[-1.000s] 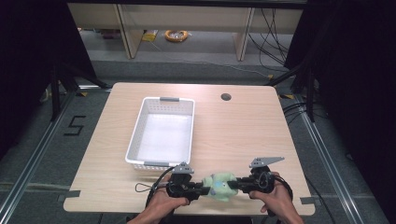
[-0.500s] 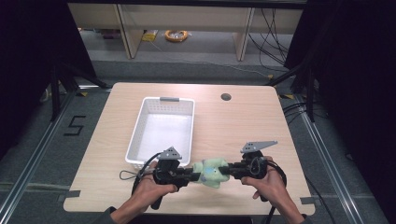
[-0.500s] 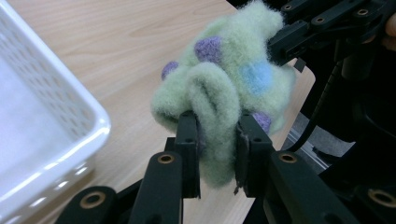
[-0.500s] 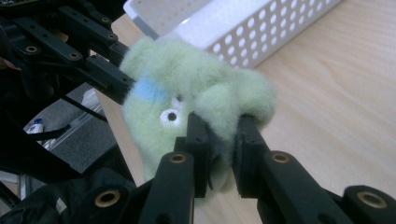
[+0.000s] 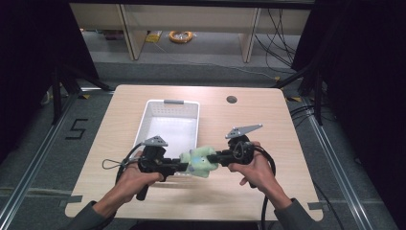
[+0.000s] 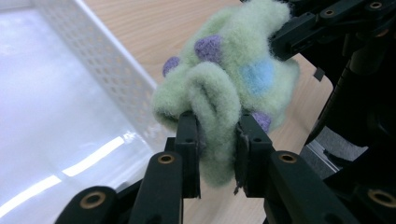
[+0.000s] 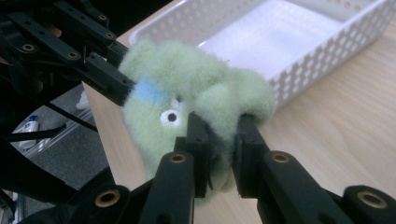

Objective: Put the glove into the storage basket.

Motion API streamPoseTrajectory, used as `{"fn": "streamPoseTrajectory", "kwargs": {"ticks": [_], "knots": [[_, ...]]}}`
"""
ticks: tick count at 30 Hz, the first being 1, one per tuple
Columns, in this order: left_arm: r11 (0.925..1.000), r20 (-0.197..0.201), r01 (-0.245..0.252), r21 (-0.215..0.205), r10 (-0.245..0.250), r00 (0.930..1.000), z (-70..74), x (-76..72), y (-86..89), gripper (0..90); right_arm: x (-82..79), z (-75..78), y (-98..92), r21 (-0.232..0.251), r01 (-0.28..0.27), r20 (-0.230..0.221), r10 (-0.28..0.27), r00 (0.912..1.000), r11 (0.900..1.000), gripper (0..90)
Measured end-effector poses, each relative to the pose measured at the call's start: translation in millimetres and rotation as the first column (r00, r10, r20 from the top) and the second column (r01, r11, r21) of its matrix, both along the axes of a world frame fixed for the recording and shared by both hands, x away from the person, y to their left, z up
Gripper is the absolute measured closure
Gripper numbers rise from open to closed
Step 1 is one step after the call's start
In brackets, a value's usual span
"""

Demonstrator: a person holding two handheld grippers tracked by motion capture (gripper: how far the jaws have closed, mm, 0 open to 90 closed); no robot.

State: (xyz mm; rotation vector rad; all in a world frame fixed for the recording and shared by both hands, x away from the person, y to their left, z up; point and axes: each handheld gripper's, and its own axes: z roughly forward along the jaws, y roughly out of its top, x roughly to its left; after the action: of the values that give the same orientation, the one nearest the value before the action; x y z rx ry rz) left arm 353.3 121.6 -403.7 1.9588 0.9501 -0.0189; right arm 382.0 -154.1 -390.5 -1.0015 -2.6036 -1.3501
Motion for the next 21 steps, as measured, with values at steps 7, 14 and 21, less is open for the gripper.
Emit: {"fn": "streamPoseTrajectory", "kwargs": {"ticks": [7,14,21], "knots": [[0.9984,-0.004,-0.037,0.043,0.037,0.9993,12.0,13.0,31.3,73.5,16.1,11.7,30.8,-0.017,-0.024,0.016,0.024,0.9996,1.000,79.7],[0.9954,-0.044,-0.071,0.063,0.074,0.9963,7.3,28.2,56.5,73.4,33.7,9.5,62.3,-0.017,-0.036,-0.015,0.036,0.9992,0.999,79.7],[0.9907,-0.082,-0.103,0.088,0.111,0.9905,-4.0,41.3,72.5,73.4,49.3,-2.1,85.5,-0.034,-0.030,-0.044,0.028,0.9986,0.999,79.7]]}}
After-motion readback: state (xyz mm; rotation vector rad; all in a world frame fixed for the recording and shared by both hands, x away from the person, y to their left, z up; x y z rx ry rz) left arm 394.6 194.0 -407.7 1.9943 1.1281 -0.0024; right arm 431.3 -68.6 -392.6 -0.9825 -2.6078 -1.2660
